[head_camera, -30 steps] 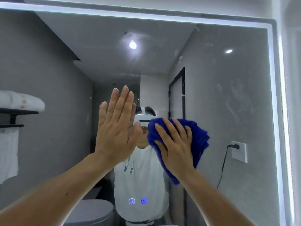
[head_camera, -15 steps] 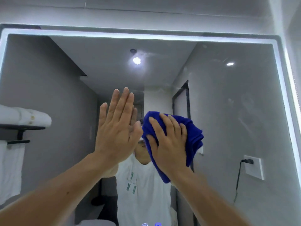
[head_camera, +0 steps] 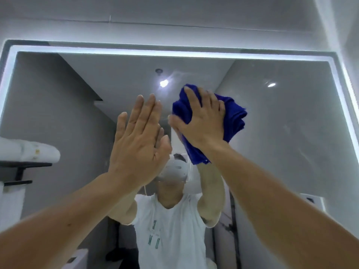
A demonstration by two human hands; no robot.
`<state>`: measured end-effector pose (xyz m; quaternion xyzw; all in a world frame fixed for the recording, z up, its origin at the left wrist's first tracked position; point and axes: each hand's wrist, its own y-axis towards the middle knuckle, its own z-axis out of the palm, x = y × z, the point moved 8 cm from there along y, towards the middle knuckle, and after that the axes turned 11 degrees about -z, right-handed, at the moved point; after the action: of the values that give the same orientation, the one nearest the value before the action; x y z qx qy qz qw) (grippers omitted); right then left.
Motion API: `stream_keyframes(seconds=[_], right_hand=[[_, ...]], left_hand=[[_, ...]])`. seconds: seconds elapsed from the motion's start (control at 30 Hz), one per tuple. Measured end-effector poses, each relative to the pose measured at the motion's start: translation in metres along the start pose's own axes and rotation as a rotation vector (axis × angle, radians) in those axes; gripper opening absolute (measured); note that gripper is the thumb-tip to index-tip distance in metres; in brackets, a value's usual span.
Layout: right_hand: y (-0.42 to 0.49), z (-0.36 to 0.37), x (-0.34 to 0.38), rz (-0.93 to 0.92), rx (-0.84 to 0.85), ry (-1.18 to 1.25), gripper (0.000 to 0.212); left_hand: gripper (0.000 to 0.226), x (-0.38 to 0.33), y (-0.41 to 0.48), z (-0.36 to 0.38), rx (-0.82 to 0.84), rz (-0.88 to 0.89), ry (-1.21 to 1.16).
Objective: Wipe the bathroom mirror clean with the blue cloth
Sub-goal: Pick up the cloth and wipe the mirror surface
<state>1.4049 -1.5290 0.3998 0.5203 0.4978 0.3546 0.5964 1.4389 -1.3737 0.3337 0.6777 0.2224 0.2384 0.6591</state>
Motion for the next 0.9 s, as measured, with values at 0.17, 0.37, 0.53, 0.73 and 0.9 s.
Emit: stream_keyframes(seconds=[0.17,0.37,0.53,0.73,0.9], right_hand=[[-0.091,0.0,-0.003,-0.257,0.139,0.027,0.049],[-0.073,-0.03,-0.098,0.012,0.119,-0.03,0.053],[0.014,-0.02,-0.125,0.278,0.102,0.001,0.058],[0.05,-0.007,-0.07,-0.017,0.084,0.014,0.062],[-0.029,-0.003,-0.055,-0.394,0.163,0.041,0.056]], left_hand=[[0.066,-0.004,0.005,0.0,-0.011,-0.017,-0.046],[0.067,-0.006,-0.006,0.0,0.021,0.017,0.007],[0.067,-0.018,0.01,-0.004,0.029,0.012,0.015],[0.065,-0.041,0.039,0.009,0.018,-0.013,0.006],[0.066,-0.049,0.063,0.024,0.006,-0.083,0.028]])
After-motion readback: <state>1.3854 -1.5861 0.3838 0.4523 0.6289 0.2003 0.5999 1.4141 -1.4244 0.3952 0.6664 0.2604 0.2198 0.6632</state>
